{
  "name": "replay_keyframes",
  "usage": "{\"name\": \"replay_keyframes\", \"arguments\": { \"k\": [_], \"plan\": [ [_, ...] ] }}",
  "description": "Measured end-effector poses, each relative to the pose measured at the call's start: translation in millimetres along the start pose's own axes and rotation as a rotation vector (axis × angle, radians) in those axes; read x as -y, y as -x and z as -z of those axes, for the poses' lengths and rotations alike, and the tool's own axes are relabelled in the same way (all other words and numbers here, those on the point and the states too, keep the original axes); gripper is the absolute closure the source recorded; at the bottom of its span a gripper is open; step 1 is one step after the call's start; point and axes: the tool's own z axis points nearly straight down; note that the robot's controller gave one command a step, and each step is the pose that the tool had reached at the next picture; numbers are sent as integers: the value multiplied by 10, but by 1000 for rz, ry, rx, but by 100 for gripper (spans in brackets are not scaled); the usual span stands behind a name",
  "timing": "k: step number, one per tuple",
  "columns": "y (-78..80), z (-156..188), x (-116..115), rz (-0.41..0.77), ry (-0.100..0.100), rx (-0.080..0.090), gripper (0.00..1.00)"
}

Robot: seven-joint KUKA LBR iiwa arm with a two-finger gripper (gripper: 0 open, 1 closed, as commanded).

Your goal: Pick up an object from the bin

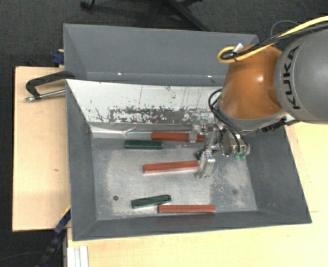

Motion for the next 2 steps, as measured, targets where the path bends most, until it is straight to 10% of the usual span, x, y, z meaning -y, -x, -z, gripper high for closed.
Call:
{"name": "replay_keyframes", "arguments": {
  "k": [1, 2],
  "plan": [
    [-24, -707, -188, 134, 0, 5, 0],
    [-47, -864, -279, 87, 0, 6, 100]
  ]
}}
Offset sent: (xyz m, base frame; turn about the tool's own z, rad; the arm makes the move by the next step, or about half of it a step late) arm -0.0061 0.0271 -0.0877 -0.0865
